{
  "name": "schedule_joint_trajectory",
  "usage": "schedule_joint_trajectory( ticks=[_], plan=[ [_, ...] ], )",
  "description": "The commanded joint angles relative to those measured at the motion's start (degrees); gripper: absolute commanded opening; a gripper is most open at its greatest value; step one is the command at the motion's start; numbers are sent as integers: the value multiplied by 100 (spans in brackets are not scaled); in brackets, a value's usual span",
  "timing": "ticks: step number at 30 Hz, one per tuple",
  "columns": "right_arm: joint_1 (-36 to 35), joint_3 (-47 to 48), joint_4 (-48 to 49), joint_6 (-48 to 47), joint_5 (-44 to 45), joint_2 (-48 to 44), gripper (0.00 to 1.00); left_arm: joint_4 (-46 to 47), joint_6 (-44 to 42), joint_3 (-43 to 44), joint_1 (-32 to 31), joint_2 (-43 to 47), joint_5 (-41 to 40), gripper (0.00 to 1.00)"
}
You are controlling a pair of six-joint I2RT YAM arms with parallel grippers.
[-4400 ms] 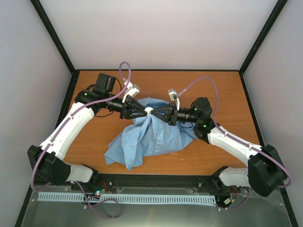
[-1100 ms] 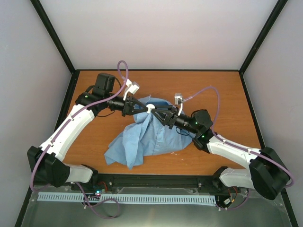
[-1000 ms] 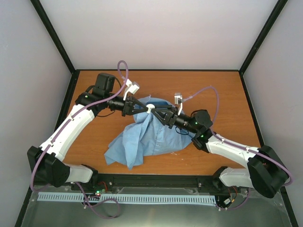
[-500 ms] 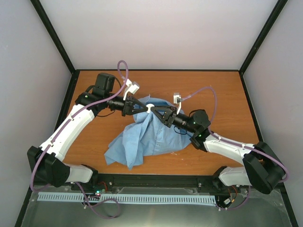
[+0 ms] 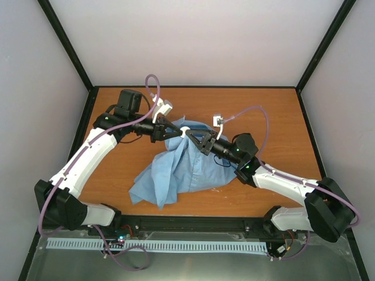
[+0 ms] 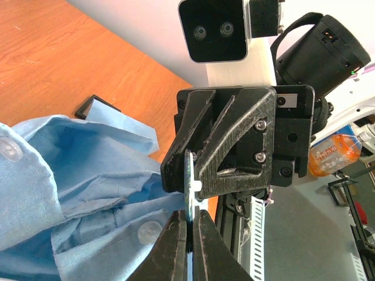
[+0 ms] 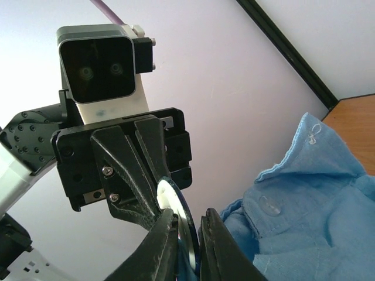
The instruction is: Remove the brooch from the garment
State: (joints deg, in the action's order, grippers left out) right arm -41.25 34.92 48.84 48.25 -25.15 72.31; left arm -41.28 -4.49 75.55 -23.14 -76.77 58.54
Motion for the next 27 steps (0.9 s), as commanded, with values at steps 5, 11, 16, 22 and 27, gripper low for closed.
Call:
schedule_joint_trajectory(
  ticks=[5,11,16,22,27],
  plan=[
    [-89,246,-1008,-132,880,113,9,26,-196,373,-125,-25,711,1],
    [-169,455,-1621,-176,1193,195,9,66,-208,411,-173,-69,737,1],
    [-198,657,-2335,-339,1532,176,9,8,-293,472,-199,-113,720,1],
    [-227,1101,-3237,-765,1516,216,16,-131,-468,554,-209,-160,648,1],
    [-225,1268,-3600,-1131,1065,229,22,-232,-568,642,-214,-166,532,1]
  ],
)
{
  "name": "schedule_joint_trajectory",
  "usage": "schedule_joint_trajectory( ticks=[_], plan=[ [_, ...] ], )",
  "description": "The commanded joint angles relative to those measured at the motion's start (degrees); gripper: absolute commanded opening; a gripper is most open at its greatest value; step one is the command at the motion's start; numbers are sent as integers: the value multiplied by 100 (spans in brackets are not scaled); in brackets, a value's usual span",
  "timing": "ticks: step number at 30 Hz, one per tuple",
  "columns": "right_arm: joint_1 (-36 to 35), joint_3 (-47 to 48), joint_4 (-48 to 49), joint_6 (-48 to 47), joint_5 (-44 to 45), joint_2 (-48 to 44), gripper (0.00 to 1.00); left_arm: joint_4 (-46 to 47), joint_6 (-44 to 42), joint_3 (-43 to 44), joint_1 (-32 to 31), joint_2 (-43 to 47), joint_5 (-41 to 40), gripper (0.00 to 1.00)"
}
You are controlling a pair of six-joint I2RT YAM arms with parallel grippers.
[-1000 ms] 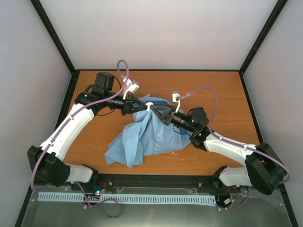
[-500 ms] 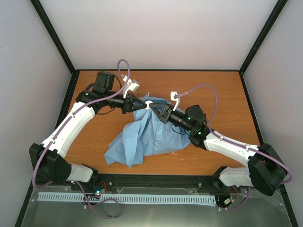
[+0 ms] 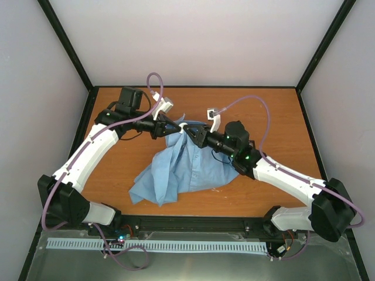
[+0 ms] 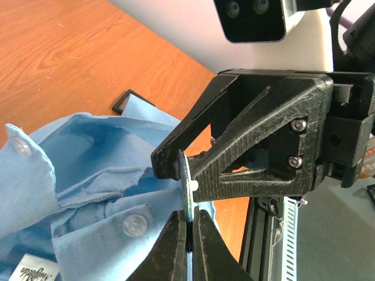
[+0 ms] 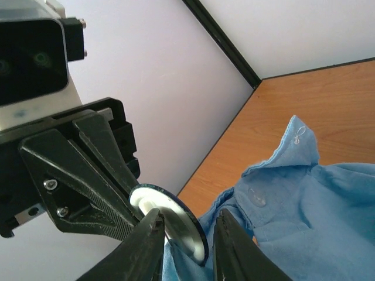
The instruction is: Remove the brooch from the garment
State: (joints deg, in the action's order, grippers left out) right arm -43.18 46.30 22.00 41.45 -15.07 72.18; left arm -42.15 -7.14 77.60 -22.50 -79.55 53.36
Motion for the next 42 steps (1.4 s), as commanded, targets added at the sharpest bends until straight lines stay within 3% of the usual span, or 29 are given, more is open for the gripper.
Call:
schedule_joint_trajectory(
  ticks=[1,9,13,28,37,42],
  plan=[
    [-28,118,-921,-566,-86,216,23,-161,-321,446,-277,111,996,1],
    [401,-532,86,-897,-1403,-695,34,-232,-428,427,-272,71,409,1],
    [702,-959,833,-709,-1447,-1160,38,-147,-393,352,-274,84,128,1],
    [755,-1011,1063,-657,-1858,-709,51,-373,-1166,649,-279,215,-503,1],
    [364,-553,511,-1480,-1631,-338,52,-148,-2257,504,-378,678,-1434,1],
    [235,-287,460,-1590,-1394,-43,43,138,-2722,152,-561,885,-1797,1]
  ],
)
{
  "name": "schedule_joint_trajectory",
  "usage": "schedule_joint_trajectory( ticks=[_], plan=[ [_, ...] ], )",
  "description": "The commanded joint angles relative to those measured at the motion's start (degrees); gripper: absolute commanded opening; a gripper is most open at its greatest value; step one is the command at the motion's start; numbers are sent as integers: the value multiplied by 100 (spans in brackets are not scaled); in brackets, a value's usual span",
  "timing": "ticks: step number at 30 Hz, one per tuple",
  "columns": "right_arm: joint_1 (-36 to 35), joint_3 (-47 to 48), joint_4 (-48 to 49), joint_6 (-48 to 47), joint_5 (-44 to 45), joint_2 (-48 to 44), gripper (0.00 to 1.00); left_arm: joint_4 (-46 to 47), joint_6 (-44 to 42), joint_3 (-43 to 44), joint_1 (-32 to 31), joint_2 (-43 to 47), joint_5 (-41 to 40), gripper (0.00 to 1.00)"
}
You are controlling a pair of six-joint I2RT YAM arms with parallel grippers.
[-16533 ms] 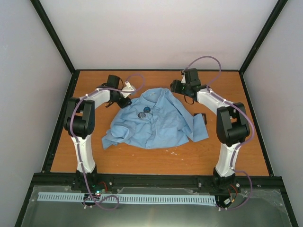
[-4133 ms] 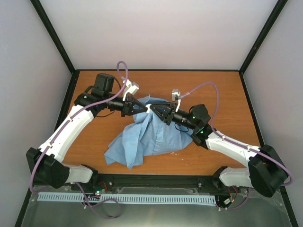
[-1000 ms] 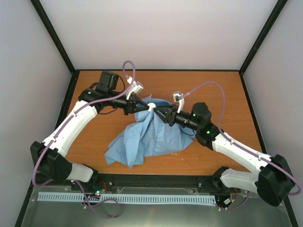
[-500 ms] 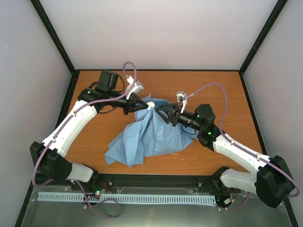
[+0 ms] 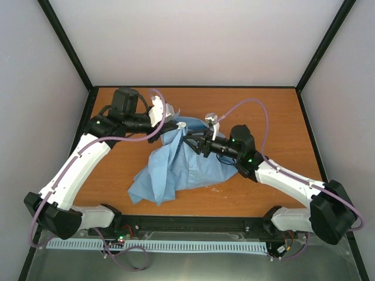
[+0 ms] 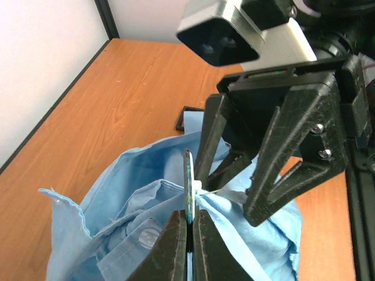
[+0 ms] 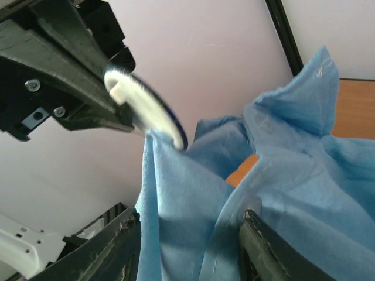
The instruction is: Remove the brooch from the garment
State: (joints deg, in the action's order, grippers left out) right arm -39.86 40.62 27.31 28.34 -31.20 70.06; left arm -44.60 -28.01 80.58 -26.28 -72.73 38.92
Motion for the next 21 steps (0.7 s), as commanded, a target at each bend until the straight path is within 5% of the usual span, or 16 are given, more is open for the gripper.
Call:
schedule_joint_trajectory(
  ticks=[1,7,21],
  plan=[
    [-115,318,-68,-292,246,213,40,414,-730,-208,-223,232,-426,1],
    [-128,346,-72,-204,317,238,3,776,-1194,-518,-281,436,-973,1],
    [-215,278,172,189,-24,273,3,2909,-2449,-2197,-822,1172,-2904,1]
  ],
)
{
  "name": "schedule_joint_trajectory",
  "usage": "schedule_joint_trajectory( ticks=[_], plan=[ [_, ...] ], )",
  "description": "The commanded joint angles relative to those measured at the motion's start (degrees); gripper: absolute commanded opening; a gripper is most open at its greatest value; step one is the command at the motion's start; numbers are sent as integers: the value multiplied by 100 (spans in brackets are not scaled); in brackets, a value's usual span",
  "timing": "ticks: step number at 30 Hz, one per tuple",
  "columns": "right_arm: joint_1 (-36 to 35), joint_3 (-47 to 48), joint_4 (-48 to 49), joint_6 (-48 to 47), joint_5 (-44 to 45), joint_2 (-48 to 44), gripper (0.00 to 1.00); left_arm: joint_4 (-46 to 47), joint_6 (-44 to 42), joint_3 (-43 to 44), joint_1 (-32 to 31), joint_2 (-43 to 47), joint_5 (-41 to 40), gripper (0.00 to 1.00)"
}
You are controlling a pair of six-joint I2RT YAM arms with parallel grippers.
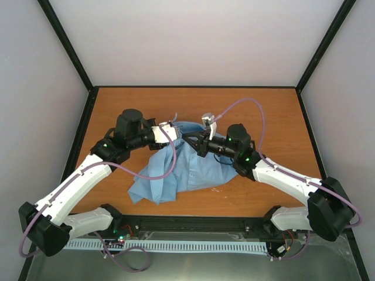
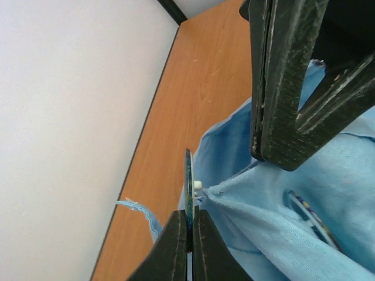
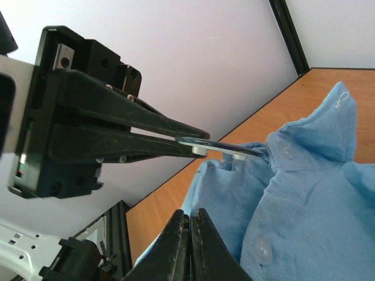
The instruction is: Remove the brooch from the garment
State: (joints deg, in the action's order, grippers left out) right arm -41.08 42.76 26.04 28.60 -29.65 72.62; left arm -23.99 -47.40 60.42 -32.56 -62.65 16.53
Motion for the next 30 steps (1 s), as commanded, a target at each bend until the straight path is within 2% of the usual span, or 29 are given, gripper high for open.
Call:
schedule_joint_trajectory(
  ticks=[1,10,12,14,15,17,21,25,30],
  plan=[
    [-93,45,304,177,-188,16,3,1000,-599,-278,-236,180,-816,1],
    [-102,-13,224,174,-85,-89,3,2480,-1329,-959,-295,272,-1967,1],
    [-98,-5,182,181,-46,-83,2,2479,-1238,-888,-295,245,-2055,1],
    [-102,12,99,179,38,-69,3,2101,-785,-618,-294,217,-1957,1],
    [-95,23,58,168,80,-53,3,1767,-410,-360,-291,180,-1797,1],
    [-94,130,-155,23,112,-64,28,771,513,366,-290,45,-1224,1],
    [-70,182,-223,-257,149,-504,50,-823,2386,1783,-282,-309,599,1],
    [-32,62,180,-234,-111,-1045,59,-1289,3645,2326,-269,-494,1966,1],
    [-23,-260,872,8,-56,-1640,62,-1361,4338,2504,-102,-642,3223,1]
  ],
)
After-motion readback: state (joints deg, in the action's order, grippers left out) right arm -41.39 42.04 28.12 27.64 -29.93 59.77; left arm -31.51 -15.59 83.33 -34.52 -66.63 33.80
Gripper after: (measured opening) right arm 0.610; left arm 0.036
